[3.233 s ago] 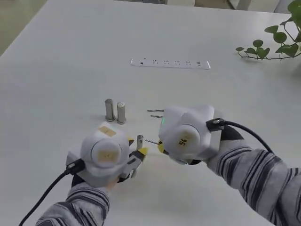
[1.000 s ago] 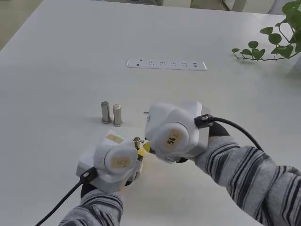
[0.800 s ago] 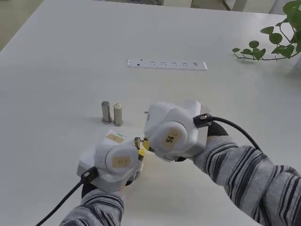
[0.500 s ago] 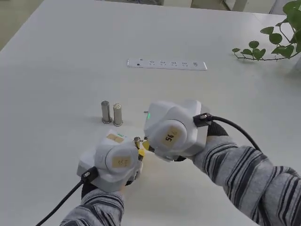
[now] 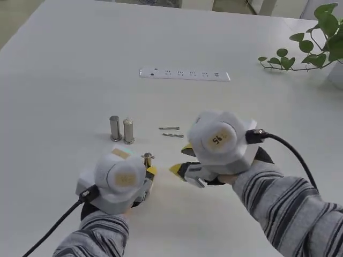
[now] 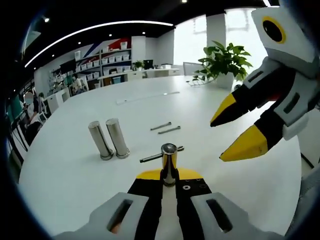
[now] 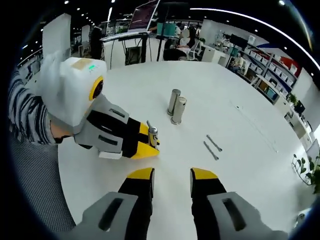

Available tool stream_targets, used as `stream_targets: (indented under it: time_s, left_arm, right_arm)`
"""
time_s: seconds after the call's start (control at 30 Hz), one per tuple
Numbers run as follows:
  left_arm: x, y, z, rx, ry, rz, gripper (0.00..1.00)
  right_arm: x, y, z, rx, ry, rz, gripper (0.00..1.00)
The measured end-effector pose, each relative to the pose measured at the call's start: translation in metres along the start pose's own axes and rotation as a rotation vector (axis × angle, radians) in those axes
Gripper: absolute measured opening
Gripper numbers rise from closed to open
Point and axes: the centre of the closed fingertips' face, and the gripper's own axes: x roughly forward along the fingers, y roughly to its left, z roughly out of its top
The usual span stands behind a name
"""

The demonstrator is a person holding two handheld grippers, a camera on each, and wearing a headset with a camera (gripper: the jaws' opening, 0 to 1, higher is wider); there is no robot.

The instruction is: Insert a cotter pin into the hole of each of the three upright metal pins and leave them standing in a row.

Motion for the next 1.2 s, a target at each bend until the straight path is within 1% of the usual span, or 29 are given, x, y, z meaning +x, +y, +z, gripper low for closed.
stream_targets:
  time_s: [0.07, 0.1, 0.13, 0.2, 0.27, 0.4, 0.5, 0.53, 0.57, 0.6, 0.63, 0.8, 0.83, 0.9, 0.93, 1.07, 1.2]
  left_arm:
    - [-0.001, 0.005, 0.005, -0.018, -0.014, 0.0, 0.05]
    - [-0.002, 0.01, 0.006, -0.017, -0.014, 0.006, 0.05]
    - [-0.002, 0.011, 0.007, -0.015, -0.014, 0.009, 0.05]
    - [-0.004, 0.021, 0.006, -0.01, -0.006, 0.021, 0.05]
    - [-0.006, 0.03, 0.003, -0.009, 0.003, 0.037, 0.05]
    - [-0.01, 0.048, 0.0, -0.013, 0.011, 0.061, 0.05]
    - [-0.011, 0.06, -0.003, -0.024, 0.02, 0.072, 0.05]
    - [-0.011, 0.064, -0.005, -0.023, 0.031, 0.078, 0.05]
    - [-0.011, 0.067, -0.007, -0.026, 0.035, 0.083, 0.05]
    - [-0.011, 0.07, -0.007, -0.037, 0.03, 0.084, 0.05]
    - [-0.01, 0.072, -0.007, -0.046, 0.028, 0.082, 0.05]
    - [-0.007, 0.08, -0.007, -0.046, 0.025, 0.081, 0.05]
    - [-0.006, 0.082, -0.008, -0.05, 0.027, 0.082, 0.05]
    - [-0.006, 0.084, -0.009, -0.07, 0.025, 0.081, 0.05]
    - [-0.006, 0.085, -0.01, -0.07, 0.025, 0.084, 0.05]
    - [-0.008, 0.085, -0.013, -0.07, 0.035, 0.086, 0.05]
    - [-0.008, 0.086, -0.013, -0.073, 0.019, 0.083, 0.05]
  right_arm:
    - [-0.002, -0.002, -0.001, 0.054, -0.025, -0.003, 0.33]
    - [-0.003, -0.004, -0.001, 0.097, -0.041, -0.007, 0.34]
    - [-0.004, -0.005, -0.001, 0.119, -0.051, -0.005, 0.36]
    - [-0.005, -0.006, 0.0, 0.167, -0.084, -0.003, 0.39]
    - [-0.007, -0.007, -0.002, 0.193, -0.097, 0.001, 0.42]
    - [-0.008, -0.008, -0.006, 0.219, -0.106, -0.003, 0.45]
    - [-0.008, -0.009, -0.009, 0.241, -0.108, -0.006, 0.45]
    - [-0.008, -0.009, -0.01, 0.245, -0.106, -0.007, 0.45]
    - [-0.009, -0.009, -0.01, 0.25, -0.11, -0.007, 0.45]
    - [-0.009, -0.008, -0.009, 0.259, -0.126, -0.004, 0.46]
    - [-0.009, -0.008, -0.01, 0.267, -0.126, -0.003, 0.46]
    - [-0.007, -0.007, -0.013, 0.279, -0.122, -0.001, 0.47]
    - [-0.007, -0.007, -0.011, 0.288, -0.134, 0.003, 0.47]
    - [-0.007, -0.007, -0.011, 0.301, -0.137, 0.004, 0.47]
    - [-0.007, -0.007, -0.012, 0.304, -0.136, 0.003, 0.47]
    - [-0.006, -0.008, -0.013, 0.308, -0.134, 0.001, 0.46]
    - [-0.005, -0.006, -0.015, 0.309, -0.131, 0.001, 0.46]
